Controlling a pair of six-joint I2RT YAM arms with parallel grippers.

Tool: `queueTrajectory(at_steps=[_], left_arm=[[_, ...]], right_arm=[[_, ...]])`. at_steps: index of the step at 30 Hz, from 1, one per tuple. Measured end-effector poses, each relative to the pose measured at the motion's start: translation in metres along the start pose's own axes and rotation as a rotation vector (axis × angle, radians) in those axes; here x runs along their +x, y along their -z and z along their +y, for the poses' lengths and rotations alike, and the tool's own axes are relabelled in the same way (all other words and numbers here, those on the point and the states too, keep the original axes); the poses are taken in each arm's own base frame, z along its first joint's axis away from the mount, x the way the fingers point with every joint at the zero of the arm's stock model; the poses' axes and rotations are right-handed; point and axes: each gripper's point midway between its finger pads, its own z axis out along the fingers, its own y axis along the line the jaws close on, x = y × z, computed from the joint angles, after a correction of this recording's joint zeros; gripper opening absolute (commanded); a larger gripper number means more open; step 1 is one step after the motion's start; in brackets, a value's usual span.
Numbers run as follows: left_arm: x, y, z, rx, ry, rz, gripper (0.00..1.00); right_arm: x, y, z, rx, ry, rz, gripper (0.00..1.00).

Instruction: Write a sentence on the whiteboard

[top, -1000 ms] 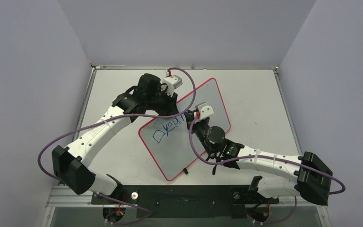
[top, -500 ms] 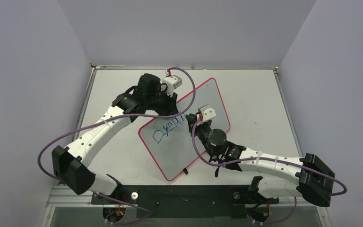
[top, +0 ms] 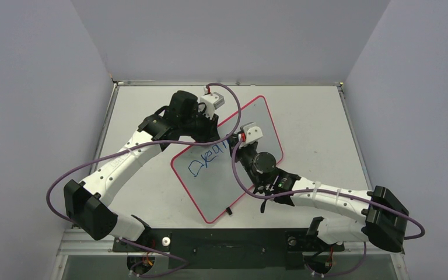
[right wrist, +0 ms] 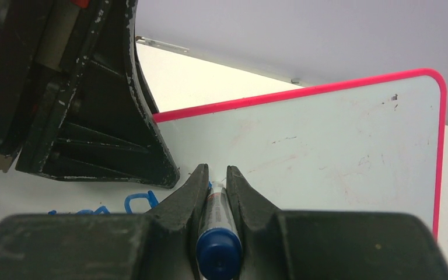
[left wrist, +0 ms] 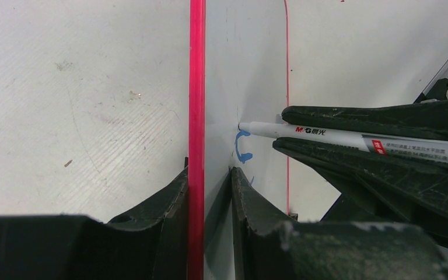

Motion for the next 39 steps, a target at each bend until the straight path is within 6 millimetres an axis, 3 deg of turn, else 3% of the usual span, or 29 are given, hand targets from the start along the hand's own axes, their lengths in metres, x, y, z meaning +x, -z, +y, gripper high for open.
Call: queueTrajectory(at_steps=[16,28,34,39], left_arm=[[0.0,0.001,0.0,-0.001,0.001,-0.002,0.0],[-0.001,0.001,0.0,0.0,0.0,-0.003,0.0],[-0.001,0.003,-0.003,0.005,-0.01,-0.007,0.0],[-0.002,0.004,-0.004,0.007,-0.016,-0.01,0.0]], right_arm=[[-0.007,-0.007,-0.013,0.037,0.0,-0.011,0.0],[0.02,0.011,-0.02,0.026,-0.031,0.045,0.0],[0.019,0.017,-0.02,0.014,-0.045,0.054,0.0],[0.006,0.02,-0.023,0.014,-0.06,0.025,0.0]])
